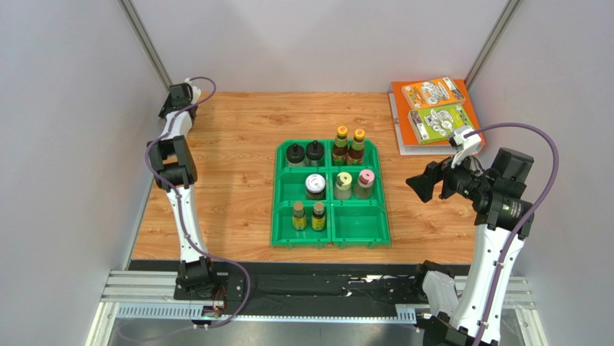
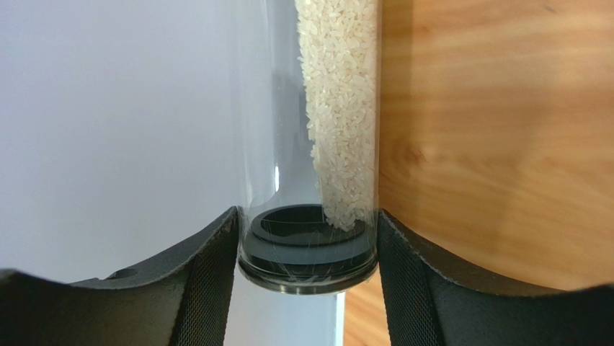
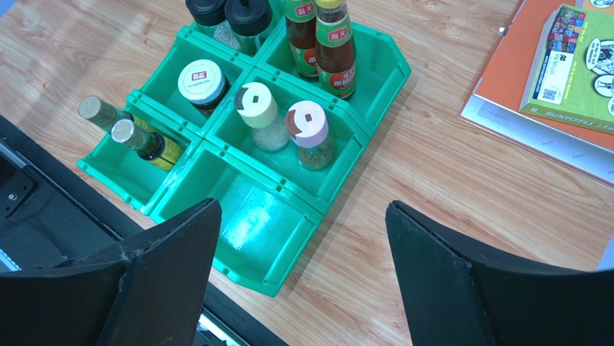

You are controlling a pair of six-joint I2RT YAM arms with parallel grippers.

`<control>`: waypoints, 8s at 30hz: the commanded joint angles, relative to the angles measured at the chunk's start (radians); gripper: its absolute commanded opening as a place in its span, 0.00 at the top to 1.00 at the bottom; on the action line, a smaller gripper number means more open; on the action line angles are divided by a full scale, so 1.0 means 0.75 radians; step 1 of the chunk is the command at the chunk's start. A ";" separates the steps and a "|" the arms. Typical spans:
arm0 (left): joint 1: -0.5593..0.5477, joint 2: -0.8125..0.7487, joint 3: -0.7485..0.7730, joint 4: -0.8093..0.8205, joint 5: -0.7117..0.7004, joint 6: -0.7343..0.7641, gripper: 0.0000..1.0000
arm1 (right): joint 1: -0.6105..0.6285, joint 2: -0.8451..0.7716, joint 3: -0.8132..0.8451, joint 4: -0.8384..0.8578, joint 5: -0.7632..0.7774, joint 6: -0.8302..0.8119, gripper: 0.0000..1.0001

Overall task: Organize the condiment bottles
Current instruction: Move the bottle to the center of the board, then pick up the bottle from the center of the board, then place the bottle in the storage box.

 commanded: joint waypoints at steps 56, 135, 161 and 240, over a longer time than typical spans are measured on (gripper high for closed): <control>-0.098 -1.346 -1.150 -0.549 0.710 0.126 0.77 | 0.042 -0.147 0.076 -0.109 -0.112 -0.099 0.08; 0.199 -1.260 -1.176 -0.555 1.064 0.404 1.00 | 0.042 -0.186 0.069 -0.112 -0.182 -0.039 0.08; -0.275 -1.634 -1.123 -0.799 0.647 0.840 1.00 | 0.042 -0.076 0.206 -0.273 -0.286 -0.176 0.06; -2.220 -1.301 -1.409 -0.026 -0.265 2.601 1.00 | -0.437 0.106 0.065 -0.549 -0.252 -0.487 0.01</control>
